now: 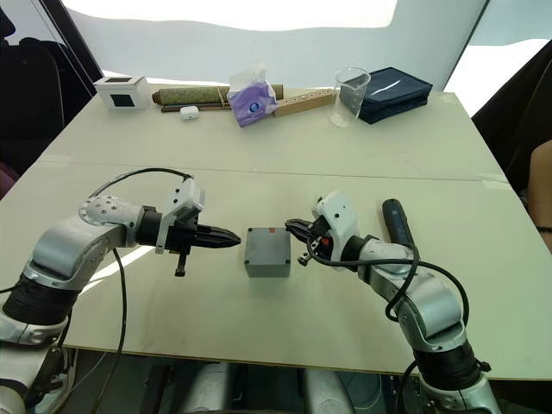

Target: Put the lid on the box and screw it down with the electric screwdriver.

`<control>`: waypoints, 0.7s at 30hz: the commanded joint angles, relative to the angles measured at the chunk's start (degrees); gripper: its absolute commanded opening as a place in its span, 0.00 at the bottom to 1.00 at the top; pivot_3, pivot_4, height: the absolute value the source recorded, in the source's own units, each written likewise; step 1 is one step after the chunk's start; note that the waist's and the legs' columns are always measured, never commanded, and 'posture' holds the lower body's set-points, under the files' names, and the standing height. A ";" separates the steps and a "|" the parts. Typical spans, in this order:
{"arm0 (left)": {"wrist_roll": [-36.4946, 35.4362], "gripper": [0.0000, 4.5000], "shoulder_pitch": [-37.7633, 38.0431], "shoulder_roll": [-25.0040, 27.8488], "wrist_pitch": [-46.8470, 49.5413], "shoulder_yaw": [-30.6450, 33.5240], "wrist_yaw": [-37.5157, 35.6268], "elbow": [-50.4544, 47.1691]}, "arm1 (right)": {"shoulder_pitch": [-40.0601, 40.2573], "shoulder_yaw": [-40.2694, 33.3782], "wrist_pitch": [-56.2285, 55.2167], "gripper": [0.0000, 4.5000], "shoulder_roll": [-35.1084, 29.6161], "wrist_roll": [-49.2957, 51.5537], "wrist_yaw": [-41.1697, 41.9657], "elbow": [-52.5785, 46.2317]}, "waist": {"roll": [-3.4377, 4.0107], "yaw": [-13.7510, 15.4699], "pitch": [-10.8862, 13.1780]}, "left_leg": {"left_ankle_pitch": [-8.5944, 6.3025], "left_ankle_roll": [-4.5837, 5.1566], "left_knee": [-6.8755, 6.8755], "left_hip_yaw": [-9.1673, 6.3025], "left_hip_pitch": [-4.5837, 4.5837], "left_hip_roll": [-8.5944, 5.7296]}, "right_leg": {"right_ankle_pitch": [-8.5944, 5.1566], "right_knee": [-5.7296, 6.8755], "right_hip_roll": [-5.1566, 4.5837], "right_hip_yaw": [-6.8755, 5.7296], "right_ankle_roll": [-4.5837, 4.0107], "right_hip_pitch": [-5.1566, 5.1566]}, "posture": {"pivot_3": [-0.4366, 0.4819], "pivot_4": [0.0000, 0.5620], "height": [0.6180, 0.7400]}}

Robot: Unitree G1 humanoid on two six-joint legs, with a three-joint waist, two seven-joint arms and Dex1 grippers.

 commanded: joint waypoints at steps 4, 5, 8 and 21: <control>0.27 0.00 0.16 0.08 -1.21 0.47 0.18 -0.43 | 0.03 0.38 -0.60 0.00 -0.17 0.38 0.46 -0.98 | 0.00 0.01 0.00 | 0.00 0.00 0.00 0.00 0.00 0.00 | 0.00 0.00 0.00 0.00 0.00 0.00 | 0.48 0.27 1.00; 0.30 0.00 0.15 0.06 -1.22 0.46 0.20 -0.39 | 0.01 0.45 -0.66 0.00 -0.19 0.33 0.51 -0.88 | 0.00 0.01 0.00 | 0.00 0.00 0.00 0.00 0.00 0.00 | 0.00 0.00 0.00 0.00 0.00 0.00 | 0.48 0.27 1.00; 0.44 0.00 0.18 -0.04 -1.31 0.43 0.30 -0.30 | -0.14 0.81 -1.01 0.00 -0.19 -0.08 0.63 -0.20 | 0.00 0.00 0.00 | 0.00 0.00 0.00 0.00 0.00 0.00 | 0.00 0.00 0.00 0.00 0.00 0.00 | 0.48 0.27 1.00; 0.63 0.00 0.16 -0.57 -1.49 0.22 0.64 -0.08 | -0.87 0.40 -1.81 0.00 -0.70 -1.14 0.73 1.87 | 0.00 0.02 0.00 | 0.00 0.00 0.00 -0.01 0.01 0.00 | 0.00 0.00 0.00 0.00 0.00 0.01 | 0.48 0.27 1.00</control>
